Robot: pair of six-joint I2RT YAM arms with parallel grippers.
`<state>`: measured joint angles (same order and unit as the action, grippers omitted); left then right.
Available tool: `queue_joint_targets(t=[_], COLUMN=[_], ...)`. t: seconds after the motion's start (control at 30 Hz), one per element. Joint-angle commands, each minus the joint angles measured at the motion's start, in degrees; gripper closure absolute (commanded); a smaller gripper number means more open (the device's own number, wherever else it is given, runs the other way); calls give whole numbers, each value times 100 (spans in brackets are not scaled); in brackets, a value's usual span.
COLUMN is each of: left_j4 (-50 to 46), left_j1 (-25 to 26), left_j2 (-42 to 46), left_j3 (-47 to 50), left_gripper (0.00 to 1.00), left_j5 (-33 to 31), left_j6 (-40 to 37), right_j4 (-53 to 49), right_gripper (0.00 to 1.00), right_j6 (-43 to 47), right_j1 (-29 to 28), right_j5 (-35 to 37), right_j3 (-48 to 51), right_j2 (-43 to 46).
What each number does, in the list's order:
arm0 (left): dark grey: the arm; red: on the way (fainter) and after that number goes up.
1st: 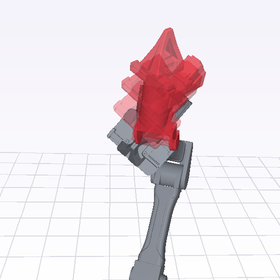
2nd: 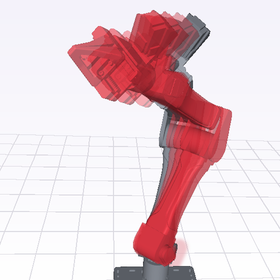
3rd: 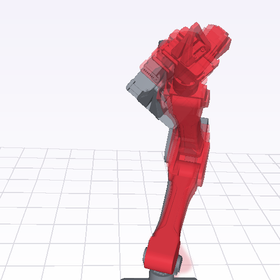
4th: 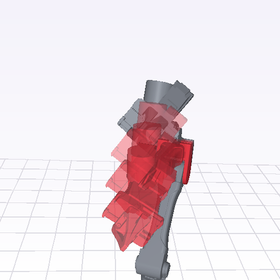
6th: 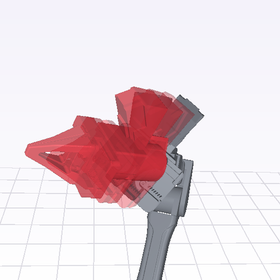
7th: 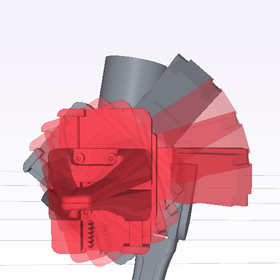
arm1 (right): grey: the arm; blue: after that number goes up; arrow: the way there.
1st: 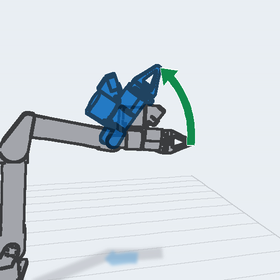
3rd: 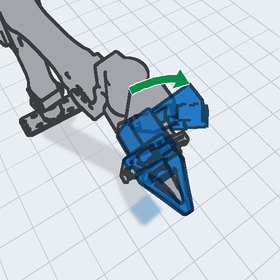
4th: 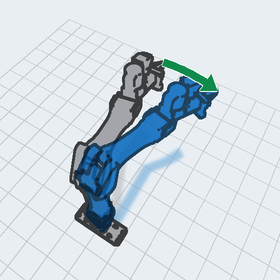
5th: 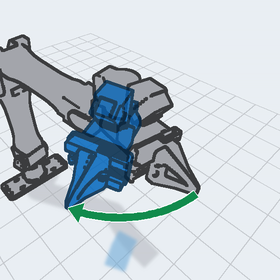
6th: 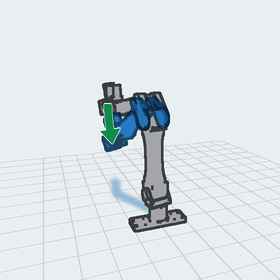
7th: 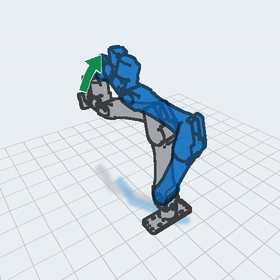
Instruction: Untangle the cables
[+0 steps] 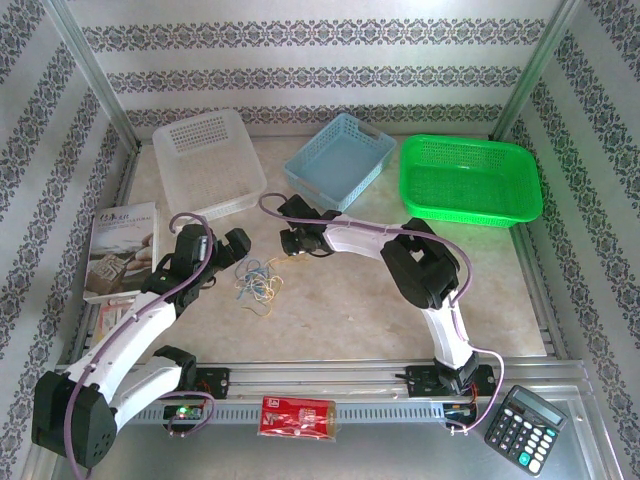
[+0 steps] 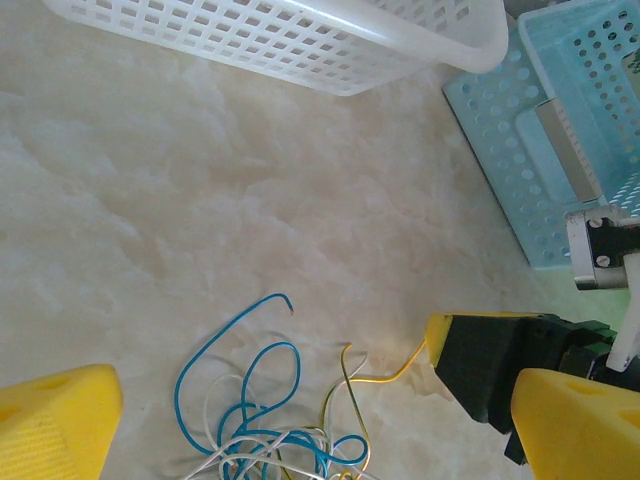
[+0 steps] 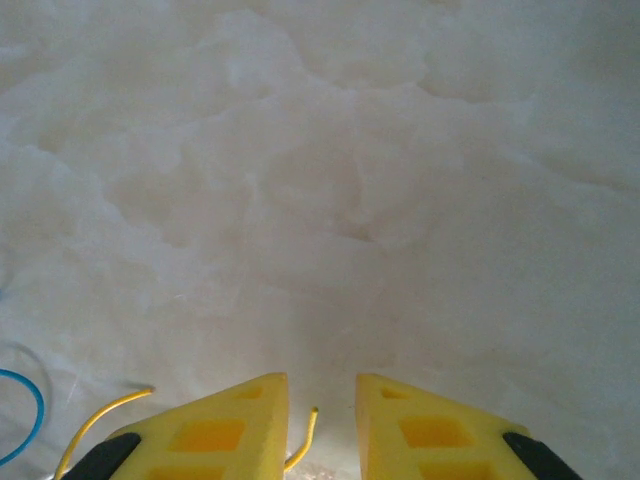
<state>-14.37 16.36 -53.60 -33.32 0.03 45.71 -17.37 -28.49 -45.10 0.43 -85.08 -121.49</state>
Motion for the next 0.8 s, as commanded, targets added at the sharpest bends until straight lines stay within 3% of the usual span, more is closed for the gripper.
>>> queue_joint_targets(t=[0.0, 0.27, 0.37, 0.57, 0.77], left_j4=[193, 249, 254, 197, 556], left_j1=[-73, -73, -77, -80, -73], left_j2=[80, 67, 53, 100, 178], left_j3=[59, 89, 99, 84, 138], left_gripper=[0, 0, 0, 0, 0], left_j5=[52, 92, 102, 155, 657], left_j6=[111, 181, 184, 30, -411], right_j4=[-86, -29, -13, 78, 58], right_gripper=[78, 88, 100, 100, 100], right_j6=[43, 27, 49, 162, 349], right_j1=[36, 6, -1, 21, 135], right_j5=[-3, -196, -262, -237, -224], right_j3=[-179, -157, -133, 141, 432], right_j2=[-180, -210, -154, 532, 1651])
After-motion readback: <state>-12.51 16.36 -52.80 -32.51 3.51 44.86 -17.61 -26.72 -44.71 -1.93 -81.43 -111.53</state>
